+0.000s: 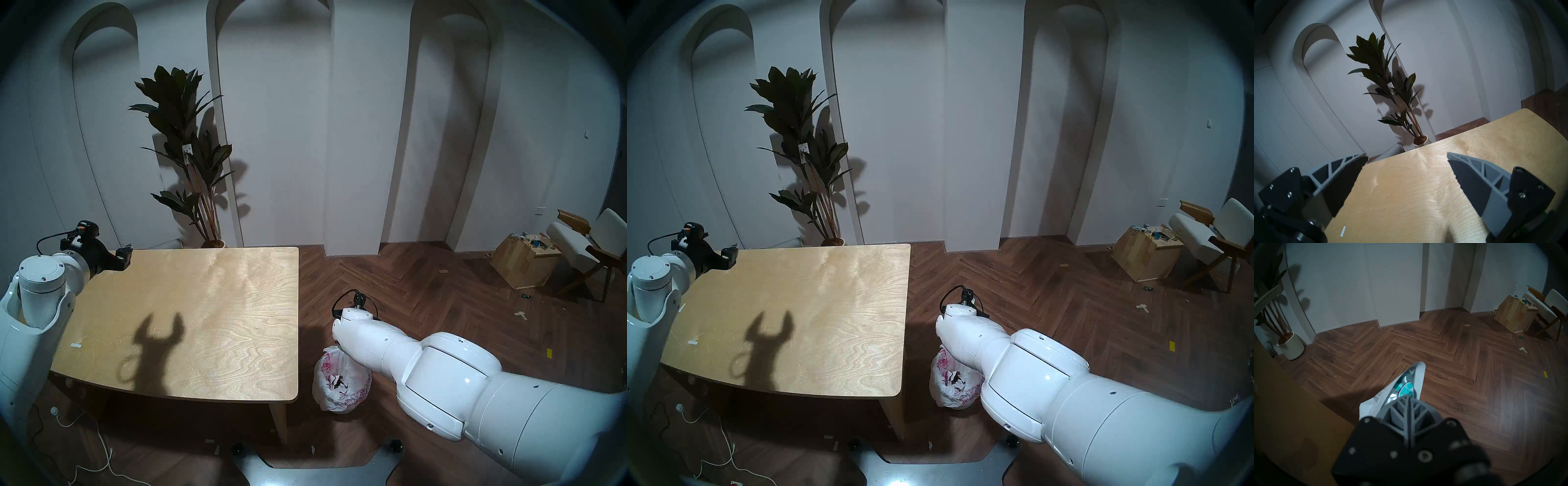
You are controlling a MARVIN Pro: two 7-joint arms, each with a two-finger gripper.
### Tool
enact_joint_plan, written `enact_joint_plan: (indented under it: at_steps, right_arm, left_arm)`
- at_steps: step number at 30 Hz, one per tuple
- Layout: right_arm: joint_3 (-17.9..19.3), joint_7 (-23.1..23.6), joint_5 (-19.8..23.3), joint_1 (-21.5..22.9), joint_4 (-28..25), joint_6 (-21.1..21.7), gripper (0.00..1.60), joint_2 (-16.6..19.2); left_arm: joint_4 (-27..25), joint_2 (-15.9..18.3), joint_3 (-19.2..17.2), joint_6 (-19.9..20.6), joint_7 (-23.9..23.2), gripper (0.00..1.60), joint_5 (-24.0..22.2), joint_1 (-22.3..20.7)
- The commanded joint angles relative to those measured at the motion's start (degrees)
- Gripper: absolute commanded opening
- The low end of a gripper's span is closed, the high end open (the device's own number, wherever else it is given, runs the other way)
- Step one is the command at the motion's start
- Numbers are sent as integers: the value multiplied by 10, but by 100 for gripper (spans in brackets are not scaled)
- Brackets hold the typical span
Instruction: Put the trash into the trash bin on the ground
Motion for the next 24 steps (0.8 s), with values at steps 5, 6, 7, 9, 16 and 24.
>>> enact_joint_plan:
  at_steps: [5, 6, 7, 9, 16, 24]
  right_arm:
    - [2, 7, -1, 8, 5, -10, 160, 2]
    - [4, 7, 2, 8, 6, -11, 160, 3]
    - [6, 8, 3, 9, 7, -11, 160, 5]
    - [8, 9, 3, 8, 10, -14, 160, 8]
    - [28, 10, 15, 22, 11, -21, 160, 16]
    - [62, 0, 42, 72, 1, -48, 160, 43]
  left_arm:
    - [-6, 4, -10, -3, 1, 160, 1, -6]
    - [-6, 4, -10, -3, 1, 160, 1, -6]
    - [-6, 4, -10, -3, 1, 160, 1, -6]
    - [-6, 4, -10, -3, 1, 160, 1, -6]
    - [-7, 4, -10, -3, 1, 160, 1, -5]
    - [-7, 3, -11, -3, 1, 160, 1, -5]
